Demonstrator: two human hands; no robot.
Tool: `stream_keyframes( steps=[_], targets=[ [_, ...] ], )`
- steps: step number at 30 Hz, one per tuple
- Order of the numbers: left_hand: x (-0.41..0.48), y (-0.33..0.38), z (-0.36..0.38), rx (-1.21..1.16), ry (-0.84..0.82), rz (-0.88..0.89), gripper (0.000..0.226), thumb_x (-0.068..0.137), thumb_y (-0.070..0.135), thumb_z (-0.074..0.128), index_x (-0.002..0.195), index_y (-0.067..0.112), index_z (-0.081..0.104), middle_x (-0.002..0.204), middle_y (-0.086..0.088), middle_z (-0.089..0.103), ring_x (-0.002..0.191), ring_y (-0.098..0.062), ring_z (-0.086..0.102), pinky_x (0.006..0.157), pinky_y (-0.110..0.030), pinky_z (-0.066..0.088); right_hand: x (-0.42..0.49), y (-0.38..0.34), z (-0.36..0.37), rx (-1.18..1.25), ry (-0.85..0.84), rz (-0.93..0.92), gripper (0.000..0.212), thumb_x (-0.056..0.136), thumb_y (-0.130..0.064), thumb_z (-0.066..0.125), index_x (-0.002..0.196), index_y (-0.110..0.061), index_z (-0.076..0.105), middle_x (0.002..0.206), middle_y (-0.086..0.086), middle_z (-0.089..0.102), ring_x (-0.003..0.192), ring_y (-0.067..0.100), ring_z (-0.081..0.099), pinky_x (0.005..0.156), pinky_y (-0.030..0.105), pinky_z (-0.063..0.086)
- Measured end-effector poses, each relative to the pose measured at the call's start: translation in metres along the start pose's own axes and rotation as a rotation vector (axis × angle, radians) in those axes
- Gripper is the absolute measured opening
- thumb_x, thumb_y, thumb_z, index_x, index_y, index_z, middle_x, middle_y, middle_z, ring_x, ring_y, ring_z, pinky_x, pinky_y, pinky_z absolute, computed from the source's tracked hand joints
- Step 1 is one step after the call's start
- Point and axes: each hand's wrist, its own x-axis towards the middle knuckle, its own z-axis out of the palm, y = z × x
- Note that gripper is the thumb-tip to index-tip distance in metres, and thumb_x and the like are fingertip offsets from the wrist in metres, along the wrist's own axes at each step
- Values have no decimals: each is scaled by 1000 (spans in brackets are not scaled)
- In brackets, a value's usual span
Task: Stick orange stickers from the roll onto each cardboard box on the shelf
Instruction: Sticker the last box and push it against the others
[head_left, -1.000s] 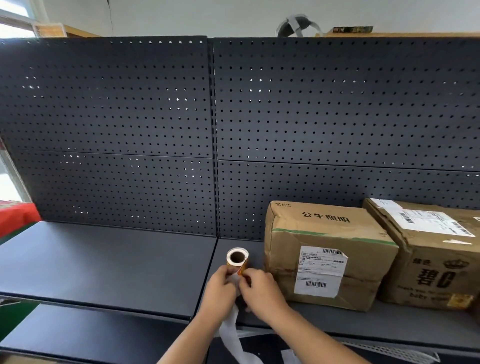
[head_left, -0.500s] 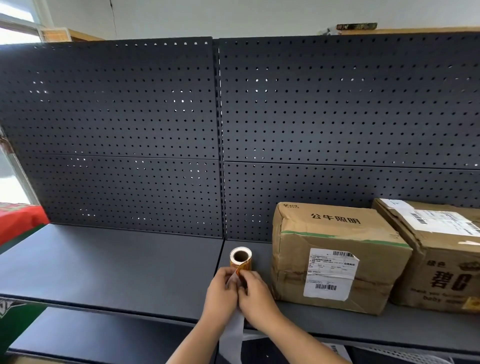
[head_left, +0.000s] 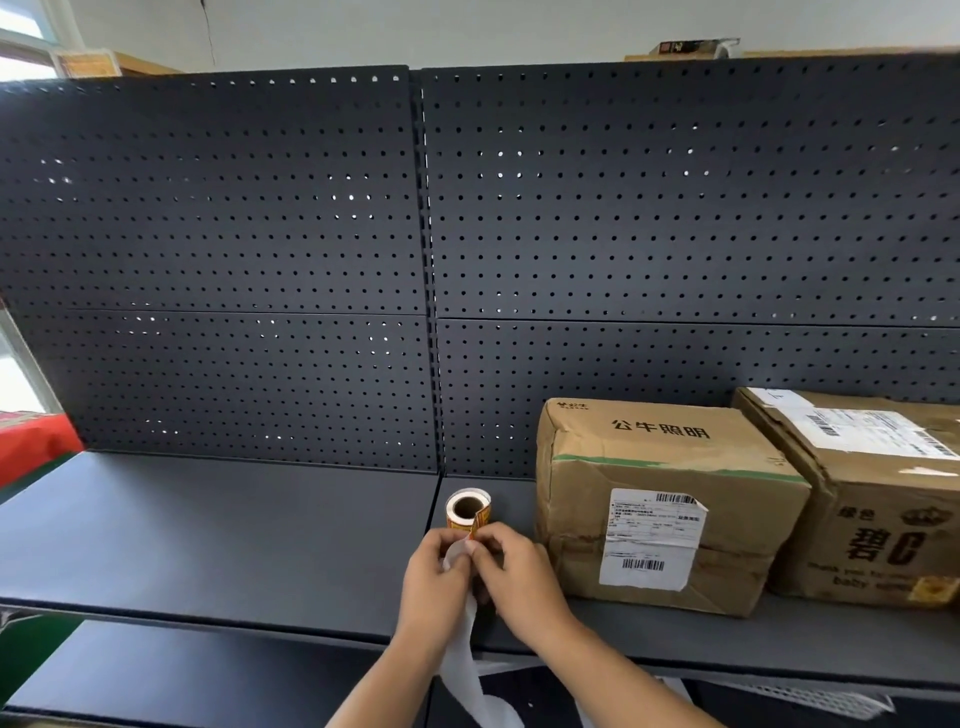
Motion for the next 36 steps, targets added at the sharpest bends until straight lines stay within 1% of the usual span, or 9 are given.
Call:
stream_keyframes(
  steps=[4, 6, 9, 12, 17, 22, 25, 29, 36],
  targets=[
    [1, -4, -1, 20, 0, 4, 12, 101, 17, 59, 100, 25, 68, 86, -5, 77, 81, -28, 74, 76, -53, 63, 0, -4, 2, -4, 1, 2, 6, 103, -30, 61, 103, -31, 67, 91, -4, 76, 71, 6, 72, 63, 25, 59],
    [0, -6, 0, 32, 11, 11, 12, 103, 16, 58, 102, 24, 68, 87, -3, 78, 82, -23, 76, 78, -50, 63, 0, -3, 3, -29, -3, -5, 5, 103, -30, 60, 105, -30, 65, 93, -4, 76, 71, 6, 71, 65, 27, 59],
    [-4, -5, -2, 52, 34, 33, 14, 102, 13, 60, 106, 23, 69, 97, 4, 77, 91, -6, 73, 82, -28, 60, 1, 1, 4, -83, -10, -20, 7, 104, -28, 58, 103, -29, 65, 87, -3, 72, 58, 10, 66, 58, 28, 56],
    [-6, -4, -3, 85, 35, 57, 14, 101, 13, 62, 107, 24, 68, 101, 8, 75, 92, 1, 69, 76, -15, 54, 4, 4, 4, -177, 4, -41, 10, 104, -27, 58, 102, -29, 68, 98, -10, 61, 83, 6, 62, 72, 25, 54],
    [-4, -4, -5, 135, 30, 66, 21, 100, 5, 61, 105, 24, 69, 100, 8, 76, 93, -1, 69, 78, -15, 54, 4, 5, 5, -216, 12, -56, 10, 102, -26, 61, 105, -24, 70, 102, -10, 58, 92, 4, 59, 79, 22, 51],
    [-4, -4, -5, 92, 37, 51, 27, 96, -1, 63, 105, 23, 71, 100, 8, 77, 94, -3, 70, 82, -20, 58, 0, 12, 10, -166, 43, -38, 6, 101, -26, 62, 104, -27, 67, 99, -12, 67, 71, 2, 60, 65, 22, 51],
    [-4, -3, -4, 67, 47, 55, 26, 95, -1, 66, 105, 22, 70, 101, 8, 77, 96, -3, 71, 88, -26, 58, -2, 11, 11, -124, 55, -29, 13, 102, -26, 61, 114, -31, 63, 103, -12, 72, 73, 4, 64, 68, 30, 58],
    [-4, -2, -1, 95, 74, 79, 18, 93, 6, 73, 99, 22, 67, 97, 8, 75, 91, -1, 71, 87, -27, 58, -1, 13, 10, -139, 72, -15, 5, 101, -29, 60, 103, -34, 59, 90, -9, 71, 69, 12, 67, 64, 43, 59],
    [-6, 4, -3, 49, 67, 78, 23, 91, 6, 76, 105, 20, 64, 89, 5, 78, 88, -3, 73, 87, -30, 59, -2, 11, 8, -239, 82, -70, 10, 104, -34, 55, 99, -29, 61, 79, -9, 66, 64, 14, 64, 61, 42, 56]
  ],
)
